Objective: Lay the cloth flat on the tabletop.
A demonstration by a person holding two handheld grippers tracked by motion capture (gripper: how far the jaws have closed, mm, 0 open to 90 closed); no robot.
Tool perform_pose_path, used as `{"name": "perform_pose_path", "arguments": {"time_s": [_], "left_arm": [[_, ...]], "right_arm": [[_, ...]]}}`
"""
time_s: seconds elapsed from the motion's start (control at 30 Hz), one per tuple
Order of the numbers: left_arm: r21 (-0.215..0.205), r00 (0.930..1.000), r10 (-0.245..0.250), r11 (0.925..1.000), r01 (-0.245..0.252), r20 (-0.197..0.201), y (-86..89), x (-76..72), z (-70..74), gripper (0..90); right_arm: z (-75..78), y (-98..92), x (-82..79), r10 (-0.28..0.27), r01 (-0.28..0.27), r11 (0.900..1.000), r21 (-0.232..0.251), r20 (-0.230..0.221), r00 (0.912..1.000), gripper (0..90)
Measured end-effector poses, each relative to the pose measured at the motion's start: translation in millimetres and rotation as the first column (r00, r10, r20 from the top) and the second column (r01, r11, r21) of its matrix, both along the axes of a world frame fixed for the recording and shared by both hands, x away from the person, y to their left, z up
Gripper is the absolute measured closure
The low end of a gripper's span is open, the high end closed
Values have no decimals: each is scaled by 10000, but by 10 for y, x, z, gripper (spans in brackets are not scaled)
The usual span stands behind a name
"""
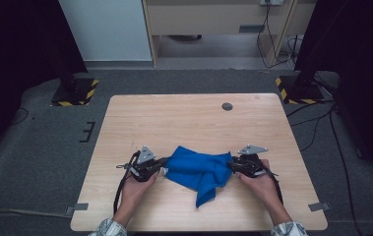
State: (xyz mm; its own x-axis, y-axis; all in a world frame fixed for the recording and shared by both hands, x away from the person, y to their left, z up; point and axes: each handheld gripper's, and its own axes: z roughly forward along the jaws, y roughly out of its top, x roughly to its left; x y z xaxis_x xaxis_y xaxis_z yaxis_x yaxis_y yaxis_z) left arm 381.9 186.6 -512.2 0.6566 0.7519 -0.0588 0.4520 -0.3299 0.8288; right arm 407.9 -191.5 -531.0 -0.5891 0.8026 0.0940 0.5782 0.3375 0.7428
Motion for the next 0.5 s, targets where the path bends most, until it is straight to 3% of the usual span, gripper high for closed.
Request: {"name": "perform_pose_path", "arguments": {"time_s": [0.07,0.27,0.5], "left_arm": [[-15,10000,4,10000,-4,3,-1,-3,3,873],[-93,10000,41,9999,-41,9,2,-5,5,873],[-80,10000,31,10000,-31,-31,4,-8,5,874]], "right_arm": [[-9,2,21,36,-36,10000,-7,-119,9999,555],[88,24,118,-342,325,9983,481,330,9989,492],[46,100,191,-508,504,9986,156,301,9983,496]]}}
